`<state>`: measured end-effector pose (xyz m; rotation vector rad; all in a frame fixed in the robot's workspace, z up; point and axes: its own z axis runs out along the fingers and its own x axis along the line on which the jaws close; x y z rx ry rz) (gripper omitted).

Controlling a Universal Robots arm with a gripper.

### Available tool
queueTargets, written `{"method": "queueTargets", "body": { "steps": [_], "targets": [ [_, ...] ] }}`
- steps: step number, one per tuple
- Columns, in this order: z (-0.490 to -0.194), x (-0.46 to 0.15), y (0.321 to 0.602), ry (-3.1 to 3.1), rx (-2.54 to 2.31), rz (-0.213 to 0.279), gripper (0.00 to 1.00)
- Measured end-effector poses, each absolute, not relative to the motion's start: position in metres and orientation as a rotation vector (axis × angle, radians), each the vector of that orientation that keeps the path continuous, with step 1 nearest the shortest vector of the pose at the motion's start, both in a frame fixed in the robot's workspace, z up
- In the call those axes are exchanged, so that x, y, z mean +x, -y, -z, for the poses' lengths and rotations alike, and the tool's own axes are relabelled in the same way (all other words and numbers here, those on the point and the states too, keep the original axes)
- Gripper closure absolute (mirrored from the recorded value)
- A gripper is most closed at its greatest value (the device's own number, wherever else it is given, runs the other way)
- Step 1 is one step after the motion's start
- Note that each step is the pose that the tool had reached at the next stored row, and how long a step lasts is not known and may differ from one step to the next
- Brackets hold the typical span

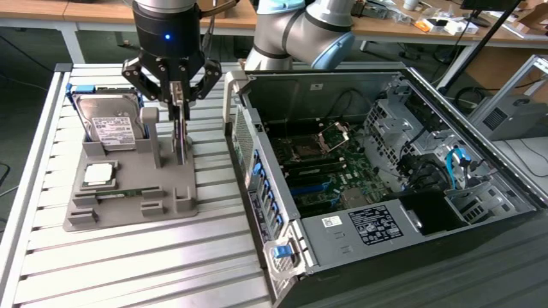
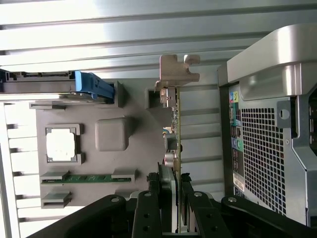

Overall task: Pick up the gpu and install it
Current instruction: 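Pick up the gpu and move the gpu toward the slot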

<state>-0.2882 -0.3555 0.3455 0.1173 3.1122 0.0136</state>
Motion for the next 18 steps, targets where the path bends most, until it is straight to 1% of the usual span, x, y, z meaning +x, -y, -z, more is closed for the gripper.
{"method": "queueTargets", "body": {
  "steps": [18],
  "targets": [
    [-0.3524, -0.2882, 0.3555, -3.112, 0.117, -0.015, 0.73]
  ]
}}
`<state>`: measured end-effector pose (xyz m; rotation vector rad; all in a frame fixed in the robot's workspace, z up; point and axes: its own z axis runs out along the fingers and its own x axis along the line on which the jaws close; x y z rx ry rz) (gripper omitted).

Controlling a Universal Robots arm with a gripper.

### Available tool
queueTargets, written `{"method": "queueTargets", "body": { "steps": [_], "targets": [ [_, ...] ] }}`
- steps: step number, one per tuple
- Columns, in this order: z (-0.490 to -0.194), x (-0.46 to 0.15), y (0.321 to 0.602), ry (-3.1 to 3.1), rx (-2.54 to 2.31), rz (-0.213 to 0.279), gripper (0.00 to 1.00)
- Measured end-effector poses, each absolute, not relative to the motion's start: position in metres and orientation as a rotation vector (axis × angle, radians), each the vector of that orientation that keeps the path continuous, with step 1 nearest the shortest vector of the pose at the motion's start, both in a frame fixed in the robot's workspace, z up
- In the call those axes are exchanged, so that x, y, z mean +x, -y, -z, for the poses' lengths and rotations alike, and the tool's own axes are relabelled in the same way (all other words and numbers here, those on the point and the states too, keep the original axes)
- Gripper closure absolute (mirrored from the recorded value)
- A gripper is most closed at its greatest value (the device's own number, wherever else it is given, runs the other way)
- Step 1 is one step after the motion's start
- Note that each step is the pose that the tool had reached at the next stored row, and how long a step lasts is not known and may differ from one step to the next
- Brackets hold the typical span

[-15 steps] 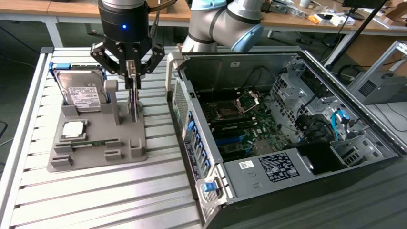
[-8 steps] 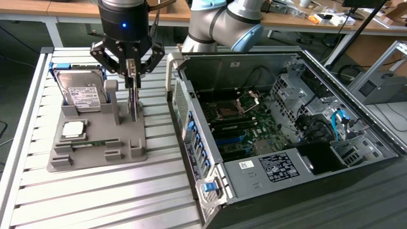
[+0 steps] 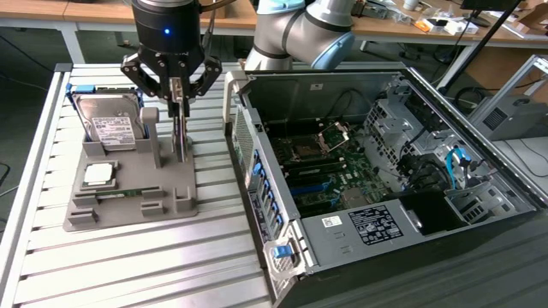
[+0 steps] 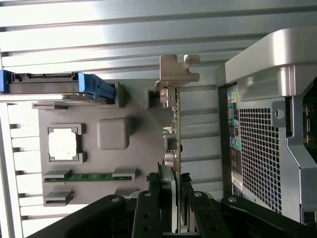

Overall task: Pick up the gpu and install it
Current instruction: 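Pick up the gpu and move the gpu toward the slot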

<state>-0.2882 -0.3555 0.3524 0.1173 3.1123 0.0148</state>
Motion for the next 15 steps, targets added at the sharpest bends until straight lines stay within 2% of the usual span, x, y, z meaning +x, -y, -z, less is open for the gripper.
{"method": "queueTargets", "body": {
  "steps": [15],
  "targets": [
    [-0.357, -0.2882, 0.3555, -3.112, 0.117, -0.017, 0.73]
  ]
}}
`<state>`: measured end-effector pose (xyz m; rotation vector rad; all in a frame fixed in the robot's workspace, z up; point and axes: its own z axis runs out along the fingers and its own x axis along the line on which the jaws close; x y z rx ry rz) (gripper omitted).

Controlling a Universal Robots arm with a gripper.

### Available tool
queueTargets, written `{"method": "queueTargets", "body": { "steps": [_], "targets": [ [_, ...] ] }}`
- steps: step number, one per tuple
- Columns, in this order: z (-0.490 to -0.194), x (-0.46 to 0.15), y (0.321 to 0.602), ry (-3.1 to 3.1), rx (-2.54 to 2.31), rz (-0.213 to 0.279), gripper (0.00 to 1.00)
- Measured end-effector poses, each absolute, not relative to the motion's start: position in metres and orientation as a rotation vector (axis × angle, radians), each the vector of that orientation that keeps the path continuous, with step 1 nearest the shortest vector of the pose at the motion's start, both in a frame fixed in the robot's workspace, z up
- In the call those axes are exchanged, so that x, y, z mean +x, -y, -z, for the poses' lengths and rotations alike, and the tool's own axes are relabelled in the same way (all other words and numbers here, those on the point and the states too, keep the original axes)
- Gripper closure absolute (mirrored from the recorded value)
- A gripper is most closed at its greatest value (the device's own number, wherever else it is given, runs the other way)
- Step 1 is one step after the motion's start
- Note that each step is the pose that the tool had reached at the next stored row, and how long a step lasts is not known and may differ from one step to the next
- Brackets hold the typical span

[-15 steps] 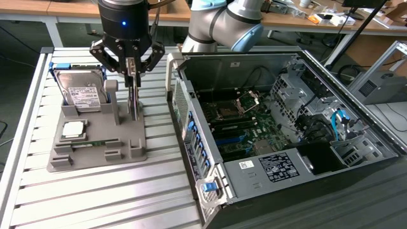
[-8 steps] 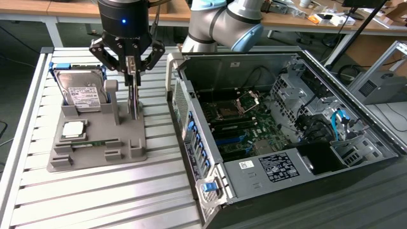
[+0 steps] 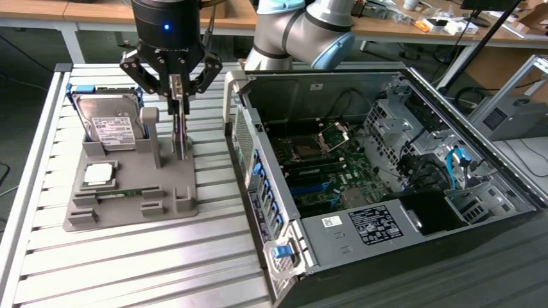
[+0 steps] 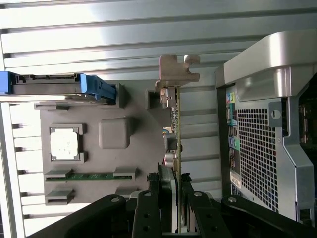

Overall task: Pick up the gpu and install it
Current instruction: 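Pick up the gpu and move the gpu toward the slot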

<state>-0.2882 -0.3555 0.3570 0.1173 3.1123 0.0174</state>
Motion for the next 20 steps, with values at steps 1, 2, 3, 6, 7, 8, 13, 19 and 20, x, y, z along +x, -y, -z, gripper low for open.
{"method": "queueTargets", "body": {
  "steps": [1, 2, 3, 6, 7, 8, 13, 19, 20],
  "targets": [
    [-0.3573, -0.2882, 0.3555, -3.112, 0.117, -0.018, 0.73],
    [-0.3574, -0.2882, 0.3555, -3.112, 0.117, -0.018, 0.73],
    [-0.3577, -0.2882, 0.3555, -3.112, 0.117, -0.018, 0.73],
    [-0.3607, -0.2882, 0.3555, -3.112, 0.117, -0.018, 0.73],
    [-0.3608, -0.2881, 0.3555, -3.112, 0.117, -0.018, 0.73],
    [-0.361, -0.2882, 0.3555, -3.112, 0.117, -0.018, 0.73],
    [-0.362, -0.2882, 0.3555, -3.112, 0.117, -0.018, 0.73],
    [-0.3633, -0.2882, 0.3555, -3.112, 0.117, -0.018, 0.73],
    [-0.3635, -0.2882, 0.3555, -3.112, 0.117, -0.018, 0.73]
  ]
}}
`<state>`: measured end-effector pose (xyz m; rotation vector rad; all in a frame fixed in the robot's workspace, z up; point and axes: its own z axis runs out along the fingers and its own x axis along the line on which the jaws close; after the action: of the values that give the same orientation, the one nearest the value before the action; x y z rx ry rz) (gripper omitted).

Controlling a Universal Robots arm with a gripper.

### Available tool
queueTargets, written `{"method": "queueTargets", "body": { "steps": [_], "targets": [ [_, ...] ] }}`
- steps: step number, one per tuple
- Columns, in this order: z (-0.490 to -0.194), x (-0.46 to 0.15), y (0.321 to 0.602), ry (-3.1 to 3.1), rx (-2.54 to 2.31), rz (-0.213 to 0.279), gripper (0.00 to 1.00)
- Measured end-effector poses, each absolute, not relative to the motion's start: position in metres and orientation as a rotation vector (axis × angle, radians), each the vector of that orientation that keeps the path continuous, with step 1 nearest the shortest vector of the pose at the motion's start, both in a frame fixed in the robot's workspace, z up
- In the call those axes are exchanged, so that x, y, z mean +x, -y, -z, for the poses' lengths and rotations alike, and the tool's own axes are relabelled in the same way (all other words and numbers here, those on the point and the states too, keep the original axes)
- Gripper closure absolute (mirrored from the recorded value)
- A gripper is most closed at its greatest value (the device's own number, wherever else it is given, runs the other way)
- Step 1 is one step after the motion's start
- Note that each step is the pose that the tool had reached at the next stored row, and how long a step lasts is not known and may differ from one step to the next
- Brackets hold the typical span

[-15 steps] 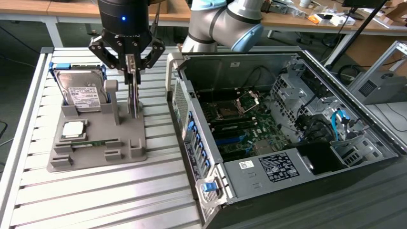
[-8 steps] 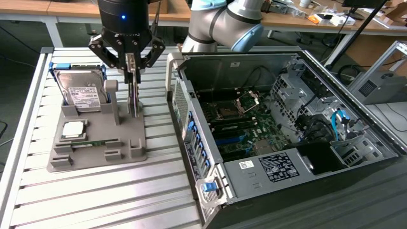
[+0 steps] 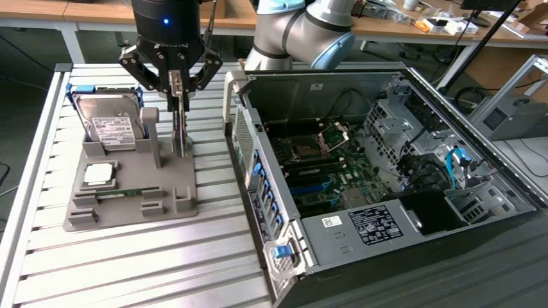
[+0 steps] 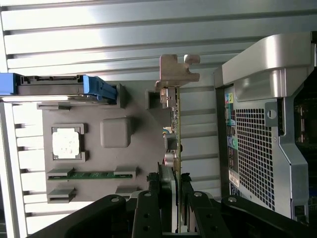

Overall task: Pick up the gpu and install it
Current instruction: 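Pick up the gpu and move the gpu toward the slot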

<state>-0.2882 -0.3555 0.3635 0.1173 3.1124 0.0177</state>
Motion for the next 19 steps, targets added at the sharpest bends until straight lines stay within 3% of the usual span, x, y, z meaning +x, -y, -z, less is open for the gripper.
{"method": "queueTargets", "body": {
  "steps": [19],
  "targets": [
    [-0.3676, -0.2882, 0.3555, -3.112, 0.117, -0.018, 0.73]
  ]
}}
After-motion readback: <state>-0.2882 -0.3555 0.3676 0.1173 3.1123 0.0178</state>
